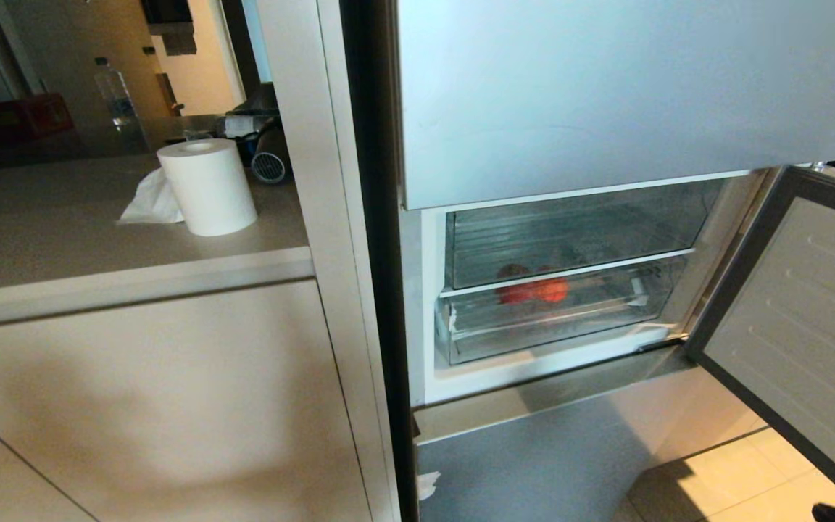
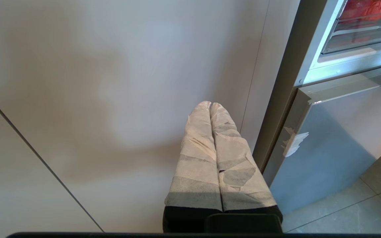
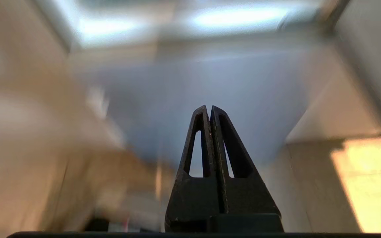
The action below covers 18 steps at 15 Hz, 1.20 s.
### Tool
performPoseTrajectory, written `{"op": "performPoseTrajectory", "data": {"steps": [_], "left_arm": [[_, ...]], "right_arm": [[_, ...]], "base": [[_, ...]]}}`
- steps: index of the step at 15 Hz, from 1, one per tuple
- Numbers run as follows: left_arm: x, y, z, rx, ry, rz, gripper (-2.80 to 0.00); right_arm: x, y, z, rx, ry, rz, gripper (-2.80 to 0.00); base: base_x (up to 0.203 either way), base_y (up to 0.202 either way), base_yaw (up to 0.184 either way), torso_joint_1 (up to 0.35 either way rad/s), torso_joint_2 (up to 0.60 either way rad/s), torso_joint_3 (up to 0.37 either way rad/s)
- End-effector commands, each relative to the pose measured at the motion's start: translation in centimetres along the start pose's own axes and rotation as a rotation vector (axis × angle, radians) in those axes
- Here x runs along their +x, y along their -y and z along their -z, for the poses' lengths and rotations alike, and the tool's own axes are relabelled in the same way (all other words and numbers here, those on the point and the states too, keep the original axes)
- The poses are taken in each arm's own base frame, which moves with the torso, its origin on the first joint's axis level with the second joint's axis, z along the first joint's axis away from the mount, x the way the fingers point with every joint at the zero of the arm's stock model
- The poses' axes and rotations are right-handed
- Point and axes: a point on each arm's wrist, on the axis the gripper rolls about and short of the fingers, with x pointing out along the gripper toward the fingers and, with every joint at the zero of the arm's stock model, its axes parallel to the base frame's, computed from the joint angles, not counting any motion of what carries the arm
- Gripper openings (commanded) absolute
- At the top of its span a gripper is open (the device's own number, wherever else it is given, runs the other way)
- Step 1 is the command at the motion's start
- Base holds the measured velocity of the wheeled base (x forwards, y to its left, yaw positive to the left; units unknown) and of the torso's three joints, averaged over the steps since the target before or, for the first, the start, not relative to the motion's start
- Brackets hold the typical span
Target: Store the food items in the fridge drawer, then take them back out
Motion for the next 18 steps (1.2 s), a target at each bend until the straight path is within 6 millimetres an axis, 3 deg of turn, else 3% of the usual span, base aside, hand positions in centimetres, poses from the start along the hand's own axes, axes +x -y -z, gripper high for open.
{"op": "performPoseTrajectory", "data": {"steps": [1, 4, 6, 13, 18], "left_arm": [[0.0, 0.0, 0.0, 0.000, -0.001, 0.000, -2.80], [0.0, 0.0, 0.0, 0.000, -0.002, 0.000, -2.80], [0.0, 0.0, 0.0, 0.000, -0.004, 0.000, -2.80], [0.0, 0.0, 0.0, 0.000, -0.002, 0.000, -2.80], [0.0, 0.0, 0.0, 0.000, -0.002, 0.000, -2.80]], "right_arm": [[-2.2, -0.2, 2.7, -0.004, -0.005, -0.072, -2.80], [-3.3, -0.1, 3.4, -0.018, 0.082, -0.013, -2.80], [-3.2, 0.2, 4.0, 0.005, 0.033, 0.099, -2.80], [-3.2, 0.1, 4.5, -0.057, -0.011, 0.189, -2.80], [-4.8, -0.3, 5.2, -0.094, 0.220, 0.241, -2.80]], "base": [[0.000, 0.000, 0.000, 0.000, 0.00, 0.000], [0.000, 0.000, 0.000, 0.000, 0.00, 0.000], [0.000, 0.000, 0.000, 0.000, 0.00, 0.000], [0.000, 0.000, 0.000, 0.000, 0.00, 0.000], [0.000, 0.000, 0.000, 0.000, 0.00, 0.000]]}}
